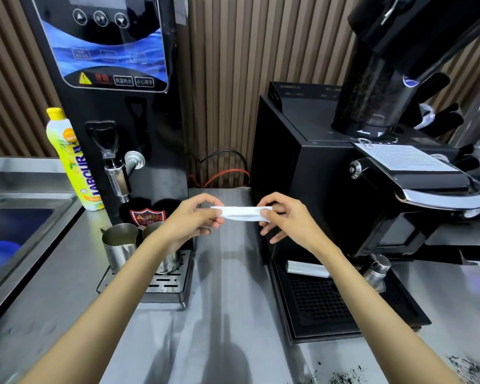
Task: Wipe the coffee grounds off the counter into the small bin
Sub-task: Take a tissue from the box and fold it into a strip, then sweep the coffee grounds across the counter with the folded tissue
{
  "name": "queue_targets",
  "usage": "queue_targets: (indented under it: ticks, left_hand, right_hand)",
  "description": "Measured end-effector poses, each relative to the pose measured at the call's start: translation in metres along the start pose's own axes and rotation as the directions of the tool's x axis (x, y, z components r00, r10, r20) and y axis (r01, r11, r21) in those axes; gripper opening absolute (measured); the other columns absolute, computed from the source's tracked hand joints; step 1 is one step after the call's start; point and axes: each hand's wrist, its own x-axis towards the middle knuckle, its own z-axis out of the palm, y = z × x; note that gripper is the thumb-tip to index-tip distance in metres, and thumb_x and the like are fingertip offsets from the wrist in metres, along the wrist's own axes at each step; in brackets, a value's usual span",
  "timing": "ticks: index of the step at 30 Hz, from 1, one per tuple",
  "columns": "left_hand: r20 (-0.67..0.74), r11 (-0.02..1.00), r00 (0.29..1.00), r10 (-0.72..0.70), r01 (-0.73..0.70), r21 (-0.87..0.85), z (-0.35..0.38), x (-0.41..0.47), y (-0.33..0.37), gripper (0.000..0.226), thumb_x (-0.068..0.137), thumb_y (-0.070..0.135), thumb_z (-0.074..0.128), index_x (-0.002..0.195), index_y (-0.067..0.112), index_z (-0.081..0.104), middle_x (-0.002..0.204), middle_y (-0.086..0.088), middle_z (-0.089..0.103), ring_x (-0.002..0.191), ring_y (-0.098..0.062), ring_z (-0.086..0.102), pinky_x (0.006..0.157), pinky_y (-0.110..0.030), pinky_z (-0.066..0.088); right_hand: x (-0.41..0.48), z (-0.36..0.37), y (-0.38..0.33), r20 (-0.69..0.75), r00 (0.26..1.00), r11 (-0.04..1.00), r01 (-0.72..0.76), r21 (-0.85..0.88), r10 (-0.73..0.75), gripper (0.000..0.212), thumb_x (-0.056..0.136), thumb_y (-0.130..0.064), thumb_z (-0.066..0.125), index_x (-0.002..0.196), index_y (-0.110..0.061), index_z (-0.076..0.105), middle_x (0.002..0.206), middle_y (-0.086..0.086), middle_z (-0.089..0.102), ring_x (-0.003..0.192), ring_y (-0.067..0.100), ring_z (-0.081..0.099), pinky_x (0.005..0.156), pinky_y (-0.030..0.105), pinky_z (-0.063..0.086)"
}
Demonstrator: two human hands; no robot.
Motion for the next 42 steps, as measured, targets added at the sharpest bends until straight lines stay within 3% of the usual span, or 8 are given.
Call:
queue_targets:
  ticks: [4, 7, 10, 13, 18, 23, 31, 42]
  left_hand:
    - [0.03, 0.904, 0.992, -0.124, 0.125, -0.408, -0.002, 0.003, -0.003, 0.018, 0.09, 0.001, 0.055, 0.088, 0.013, 0.068, 0.067, -0.003, 0.071, 0.055, -0.007, 0.065, 0.052, -0.018, 0.053]
    - [-0.025, 0.86, 0.987, -0.159, 0.126, -0.494, -0.001, 0.01, -0.006, 0.015, 0.09, 0.006, 0.054, 0.088, 0.012, 0.068, 0.068, -0.002, 0.074, 0.06, -0.008, 0.068, 0.056, -0.018, 0.056]
    - [-0.151, 0.969, 0.987, -0.047, 0.009, -0.246, 0.0, 0.019, -0.012, 0.012, 0.09, 0.009, 0.057, 0.09, 0.013, 0.068, 0.069, 0.002, 0.075, 0.065, -0.004, 0.068, 0.064, -0.017, 0.053]
    - [-0.244, 0.982, 0.963, 0.115, -0.074, 0.172, 0.003, 0.035, -0.019, 0.016, 0.088, 0.006, 0.059, 0.081, 0.018, 0.067, 0.072, 0.0, 0.073, 0.061, 0.001, 0.068, 0.066, -0.02, 0.053]
    - [-0.245, 0.686, 0.9, 0.361, -0.078, 0.723, 0.013, 0.074, -0.031, 0.015, 0.087, 0.008, 0.057, 0.1, 0.006, 0.062, 0.082, -0.018, 0.069, 0.076, -0.032, 0.064, 0.074, -0.041, 0.054]
    - [-0.329, 0.556, 0.919, 0.217, 0.16, 0.815, 0.014, 0.129, -0.046, 0.024, 0.091, 0.003, 0.046, 0.113, 0.003, 0.057, 0.104, -0.025, 0.061, 0.096, -0.045, 0.059, 0.077, -0.045, 0.051]
    - [-0.471, 0.584, 0.867, 0.164, 0.3, 0.754, 0.004, 0.225, -0.094, 0.025, 0.088, -0.005, 0.048, 0.105, 0.001, 0.066, 0.108, -0.018, 0.064, 0.1, -0.033, 0.063, 0.079, -0.037, 0.053]
    - [-0.678, 0.853, 0.697, 0.233, 0.188, 0.486, -0.009, 0.314, -0.123, 0.029, 0.089, 0.0, 0.049, 0.109, 0.005, 0.068, 0.118, -0.014, 0.059, 0.108, -0.03, 0.058, 0.088, -0.032, 0.045]
  right_hand:
    - [0.002, 0.003, 0.0, -0.005, 1.0, 0.974, -0.014, 0.228, 0.016, 0.009, 0.09, -0.01, 0.061, 0.099, -0.008, 0.062, 0.08, 0.006, 0.07, 0.066, 0.013, 0.068, 0.056, 0.034, 0.061]
    - [0.005, 0.01, 0.006, 0.022, 0.998, 0.936, -0.059, 0.348, 0.055, 0.014, 0.09, -0.008, 0.06, 0.103, -0.003, 0.063, 0.083, 0.006, 0.069, 0.069, 0.012, 0.066, 0.059, 0.034, 0.061]
    - [0.013, 0.012, 0.014, 0.023, 0.995, 0.933, -0.094, 0.348, 0.092, 0.016, 0.091, -0.006, 0.057, 0.104, 0.001, 0.064, 0.085, 0.006, 0.067, 0.071, 0.009, 0.063, 0.064, 0.032, 0.061]
    - [0.025, 0.021, 0.026, -0.029, 0.996, 0.988, -0.078, 0.135, 0.083, 0.015, 0.089, 0.001, 0.059, 0.099, -0.005, 0.066, 0.082, 0.005, 0.066, 0.067, 0.003, 0.062, 0.064, 0.029, 0.062]
    - [0.064, 0.052, 0.049, -0.26, 0.966, 0.917, -0.11, -0.384, 0.007, 0.019, 0.09, -0.002, 0.052, 0.102, -0.009, 0.064, 0.092, 0.013, 0.068, 0.08, 0.026, 0.065, 0.071, 0.043, 0.059]
    - [0.127, 0.064, 0.07, -0.334, 0.94, 0.851, -0.233, -0.47, 0.073, 0.02, 0.091, 0.001, 0.05, 0.104, -0.003, 0.064, 0.107, 0.016, 0.061, 0.094, 0.031, 0.063, 0.077, 0.035, 0.056]
    - [0.215, 0.075, 0.113, -0.341, 0.932, 0.599, -0.344, -0.723, 0.123, 0.026, 0.091, -0.003, 0.051, 0.115, -0.007, 0.058, 0.117, 0.012, 0.061, 0.112, 0.029, 0.056, 0.085, 0.038, 0.05]
    - [0.313, 0.076, 0.144, -0.378, 0.923, 0.653, -0.332, -0.681, 0.075, 0.022, 0.093, -0.014, 0.05, 0.11, -0.012, 0.063, 0.116, 0.011, 0.064, 0.111, 0.032, 0.06, 0.084, 0.036, 0.049]
